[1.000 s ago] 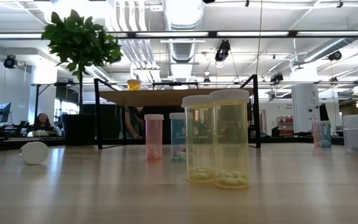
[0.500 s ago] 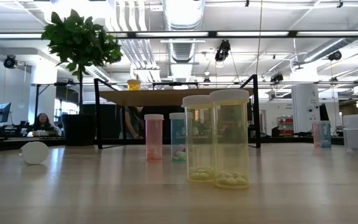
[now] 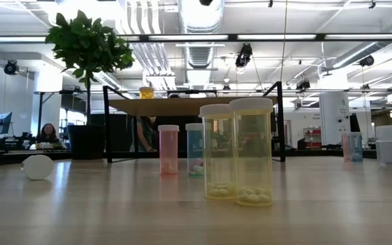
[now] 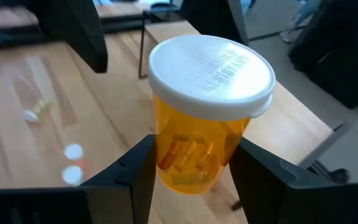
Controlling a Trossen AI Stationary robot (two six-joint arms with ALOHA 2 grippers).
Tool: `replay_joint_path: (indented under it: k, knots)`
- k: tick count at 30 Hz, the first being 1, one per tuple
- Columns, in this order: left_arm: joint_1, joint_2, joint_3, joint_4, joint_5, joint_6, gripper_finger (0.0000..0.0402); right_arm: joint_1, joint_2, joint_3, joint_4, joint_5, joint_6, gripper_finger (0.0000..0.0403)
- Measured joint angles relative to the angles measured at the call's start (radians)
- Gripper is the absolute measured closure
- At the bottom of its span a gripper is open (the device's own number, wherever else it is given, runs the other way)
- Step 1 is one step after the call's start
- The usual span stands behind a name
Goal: Pick and place medicine bottles onto shelf by color
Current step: Put the orange pill bottle on the shelf
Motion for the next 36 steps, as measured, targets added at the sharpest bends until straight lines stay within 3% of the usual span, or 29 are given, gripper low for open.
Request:
replay_joint_path:
  k: [5, 18, 28, 36]
  knots:
    - [0.017, 0.000, -0.001, -0.023, -0.006, -0.006, 0.0104, -0.052, 0.001, -0.007, -0.040, -0.060, -0.023, 0.0232]
    - [0.088, 0.010, 0.034, -0.002, 0.011, -0.027, 0.0104, -0.144, 0.007, -0.010, -0.120, -0.090, 0.048, 0.0232]
    - [0.094, 0.016, 0.034, -0.011, -0.009, -0.101, 0.0104, -0.226, 0.007, -0.004, -0.062, -0.096, -0.115, 0.0232]
    - [0.094, 0.015, 0.034, -0.008, 0.008, -0.052, 0.0104, -0.276, 0.002, -0.001, -0.029, -0.194, -0.228, 0.0232]
